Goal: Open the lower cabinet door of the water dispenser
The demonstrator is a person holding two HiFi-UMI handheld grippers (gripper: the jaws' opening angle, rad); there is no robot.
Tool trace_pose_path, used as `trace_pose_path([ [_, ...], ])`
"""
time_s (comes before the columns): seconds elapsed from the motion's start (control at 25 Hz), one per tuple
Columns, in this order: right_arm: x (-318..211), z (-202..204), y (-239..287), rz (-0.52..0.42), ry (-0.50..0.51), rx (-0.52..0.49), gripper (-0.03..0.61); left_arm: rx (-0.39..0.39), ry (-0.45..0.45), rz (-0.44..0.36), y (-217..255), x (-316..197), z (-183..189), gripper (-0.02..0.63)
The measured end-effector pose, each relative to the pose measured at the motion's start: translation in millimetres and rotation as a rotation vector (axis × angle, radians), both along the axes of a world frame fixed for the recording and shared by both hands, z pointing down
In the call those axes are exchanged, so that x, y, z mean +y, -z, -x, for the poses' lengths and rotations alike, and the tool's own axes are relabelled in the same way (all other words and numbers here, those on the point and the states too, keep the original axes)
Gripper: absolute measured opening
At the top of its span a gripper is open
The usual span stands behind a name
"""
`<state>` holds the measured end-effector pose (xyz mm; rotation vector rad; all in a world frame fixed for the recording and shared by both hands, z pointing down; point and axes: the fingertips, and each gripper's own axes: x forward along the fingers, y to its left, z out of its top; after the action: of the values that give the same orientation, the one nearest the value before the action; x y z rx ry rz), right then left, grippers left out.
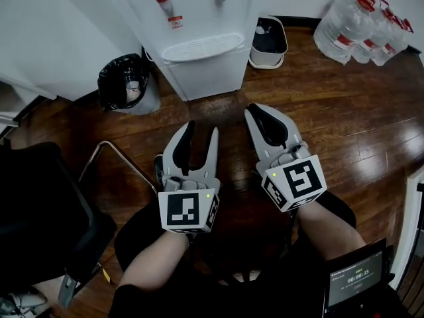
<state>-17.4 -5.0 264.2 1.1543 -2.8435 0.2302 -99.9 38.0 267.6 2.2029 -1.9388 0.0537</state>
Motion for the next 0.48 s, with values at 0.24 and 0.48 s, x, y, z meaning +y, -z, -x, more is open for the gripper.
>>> trace_pose_path([
  [0.24, 15, 0, 0, -0.001, 0.004, -0.014, 0.032, 0.015, 0.023, -0.005, 2, 9, 6, 0.189],
  [0.48, 21, 7, 0, -0.013, 0.023, -0.009, 0.031, 0.004, 0.017, -0.027, 7, 9, 3, 0.187],
])
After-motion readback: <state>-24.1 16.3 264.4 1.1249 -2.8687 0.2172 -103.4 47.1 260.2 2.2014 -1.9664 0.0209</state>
